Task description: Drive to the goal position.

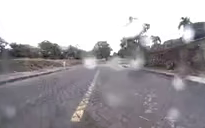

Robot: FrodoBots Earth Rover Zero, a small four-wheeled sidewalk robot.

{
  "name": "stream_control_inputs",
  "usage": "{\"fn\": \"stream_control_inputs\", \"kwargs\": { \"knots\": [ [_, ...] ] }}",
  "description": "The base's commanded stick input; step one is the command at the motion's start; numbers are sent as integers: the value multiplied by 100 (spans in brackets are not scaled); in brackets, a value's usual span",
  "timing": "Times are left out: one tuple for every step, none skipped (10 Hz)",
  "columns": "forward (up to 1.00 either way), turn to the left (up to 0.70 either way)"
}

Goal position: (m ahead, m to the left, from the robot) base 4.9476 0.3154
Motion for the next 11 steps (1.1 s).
{"fn": "stream_control_inputs", "kwargs": {
  "knots": [
    [100, 0],
    [100, 0],
    [100, 0],
    [100, 0],
    [100, 0],
    [100, 0],
    [100, 0],
    [100, 0],
    [100, 0],
    [100, 0],
    [100, 0]
  ]
}}
